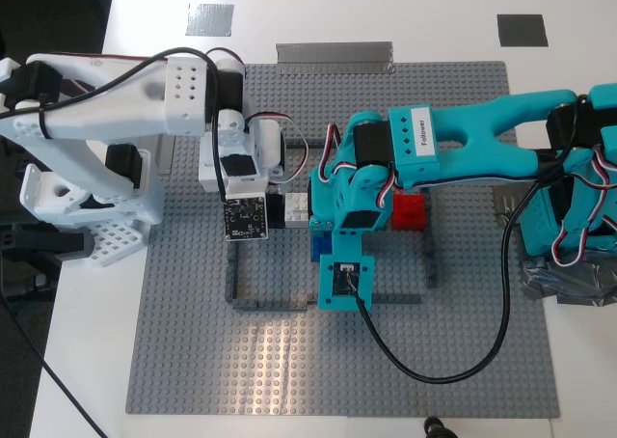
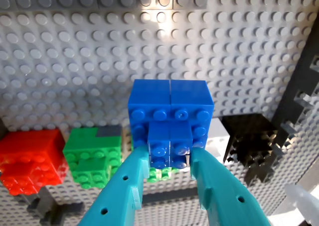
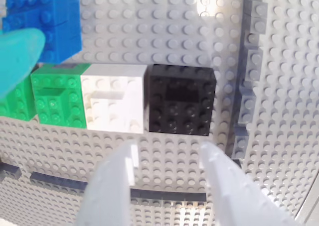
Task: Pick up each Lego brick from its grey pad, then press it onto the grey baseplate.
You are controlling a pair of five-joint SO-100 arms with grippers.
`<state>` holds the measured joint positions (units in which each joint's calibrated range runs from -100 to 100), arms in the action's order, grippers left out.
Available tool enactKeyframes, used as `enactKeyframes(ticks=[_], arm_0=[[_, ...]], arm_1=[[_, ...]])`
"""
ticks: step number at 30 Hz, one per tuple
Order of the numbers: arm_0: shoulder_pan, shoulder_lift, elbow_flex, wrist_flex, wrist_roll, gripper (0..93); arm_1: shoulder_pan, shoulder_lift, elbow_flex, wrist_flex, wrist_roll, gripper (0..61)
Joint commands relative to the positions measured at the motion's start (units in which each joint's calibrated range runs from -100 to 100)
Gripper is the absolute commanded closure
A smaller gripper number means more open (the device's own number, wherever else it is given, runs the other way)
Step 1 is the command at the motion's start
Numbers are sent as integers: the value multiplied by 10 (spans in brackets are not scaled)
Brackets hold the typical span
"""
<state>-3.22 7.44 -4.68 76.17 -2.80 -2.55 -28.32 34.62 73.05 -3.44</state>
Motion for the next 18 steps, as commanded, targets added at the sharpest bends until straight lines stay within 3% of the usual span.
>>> enactKeyframes(ticks=[1,3,6,18], arm_0=[[8,-1,-2,-11,6,927],[9,-1,8,-18,10,927],[9,-1,27,-19,10,927],[17,-1,48,-35,12,927]], arm_1=[[-27,-63,-87,47,5,503],[-45,-73,-109,71,9,577],[-76,-84,-148,112,11,610],[-256,-134,-252,183,22,612]])
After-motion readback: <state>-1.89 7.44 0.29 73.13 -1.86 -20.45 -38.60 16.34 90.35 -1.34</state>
